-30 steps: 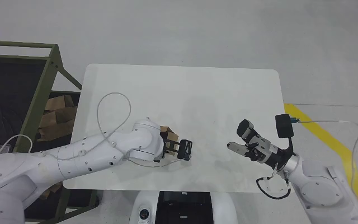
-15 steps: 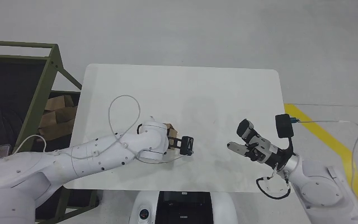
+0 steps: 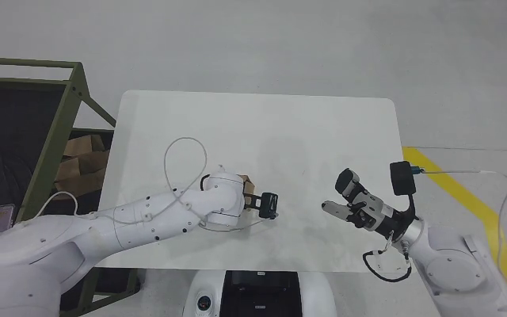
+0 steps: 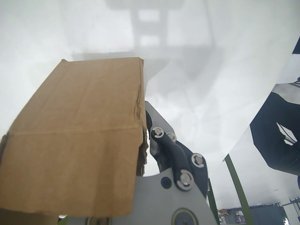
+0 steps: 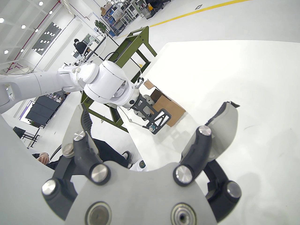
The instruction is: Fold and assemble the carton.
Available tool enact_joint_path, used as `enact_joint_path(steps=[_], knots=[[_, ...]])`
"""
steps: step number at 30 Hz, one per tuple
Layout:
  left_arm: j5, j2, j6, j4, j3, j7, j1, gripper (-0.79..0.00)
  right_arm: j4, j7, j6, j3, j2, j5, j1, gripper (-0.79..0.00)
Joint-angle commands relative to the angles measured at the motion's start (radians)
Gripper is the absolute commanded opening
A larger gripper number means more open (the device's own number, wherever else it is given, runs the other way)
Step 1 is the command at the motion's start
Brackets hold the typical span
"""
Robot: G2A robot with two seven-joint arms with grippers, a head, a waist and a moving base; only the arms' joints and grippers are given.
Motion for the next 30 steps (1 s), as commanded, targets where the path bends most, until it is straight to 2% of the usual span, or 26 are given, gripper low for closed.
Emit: enact_joint_path(steps=[1,9,17,24,30], knots=[[-0.003,-0.005,0.002,0.003,0.0,-0.002,-0.002,-0.686,0.0,0.0,0.0,0.0,0.0,0.0,0.0,0.0],[-0.004,-0.018,0.012,0.011,0.0,-0.012,-0.009,-0.714,0.0,0.0,0.0,0.0,0.0,0.0,0.0,0.0],[-0.036,-0.022,0.037,-0.005,-0.006,-0.037,-0.032,-0.674,0.0,0.0,0.0,0.0,0.0,0.0,0.0,0.0],[-0.062,-0.008,0.063,-0.048,-0.042,-0.061,-0.029,-0.631,0.0,0.0,0.0,0.0,0.0,0.0,0.0,0.0],[-0.086,0.022,0.095,-0.132,-0.104,-0.076,-0.005,-0.594,0.0,0.0,0.0,0.0,0.0,0.0,0.0,0.0]])
